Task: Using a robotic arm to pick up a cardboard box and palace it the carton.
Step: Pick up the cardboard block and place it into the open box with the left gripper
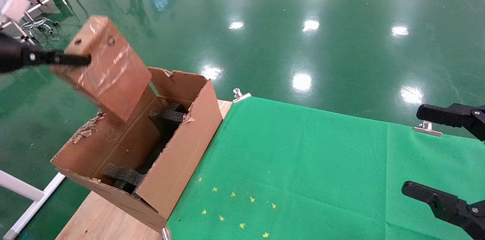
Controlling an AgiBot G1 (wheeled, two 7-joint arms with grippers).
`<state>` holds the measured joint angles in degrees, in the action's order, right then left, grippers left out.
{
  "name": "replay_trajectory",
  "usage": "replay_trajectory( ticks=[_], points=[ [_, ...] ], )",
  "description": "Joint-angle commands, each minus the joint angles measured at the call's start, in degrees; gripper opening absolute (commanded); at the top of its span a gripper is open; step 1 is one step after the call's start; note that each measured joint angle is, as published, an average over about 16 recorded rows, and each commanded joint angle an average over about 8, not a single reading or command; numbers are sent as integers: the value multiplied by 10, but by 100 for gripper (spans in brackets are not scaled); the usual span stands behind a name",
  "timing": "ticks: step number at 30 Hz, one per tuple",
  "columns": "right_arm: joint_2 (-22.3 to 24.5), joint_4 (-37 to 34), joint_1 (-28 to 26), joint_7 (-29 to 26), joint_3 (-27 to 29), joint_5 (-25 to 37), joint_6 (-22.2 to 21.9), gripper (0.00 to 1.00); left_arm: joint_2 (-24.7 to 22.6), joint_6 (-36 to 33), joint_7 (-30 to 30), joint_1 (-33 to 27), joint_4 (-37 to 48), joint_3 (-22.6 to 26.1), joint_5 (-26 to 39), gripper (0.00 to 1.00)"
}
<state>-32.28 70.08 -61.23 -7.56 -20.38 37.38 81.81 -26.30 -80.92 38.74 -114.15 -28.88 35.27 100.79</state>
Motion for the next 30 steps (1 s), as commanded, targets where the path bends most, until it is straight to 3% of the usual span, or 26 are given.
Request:
replay_trajectory(
  ticks=[1,14,30],
  points=[
    [0,0,0,0,0,0,0,100,3,5,-31,5,36,0,-2,0],
    [0,0,0,0,0,0,0,100,-8,44,-167,28,173,4,0,0],
    [0,0,0,0,0,0,0,100,-28,97,-221,53,263,0,-5,0]
  ],
)
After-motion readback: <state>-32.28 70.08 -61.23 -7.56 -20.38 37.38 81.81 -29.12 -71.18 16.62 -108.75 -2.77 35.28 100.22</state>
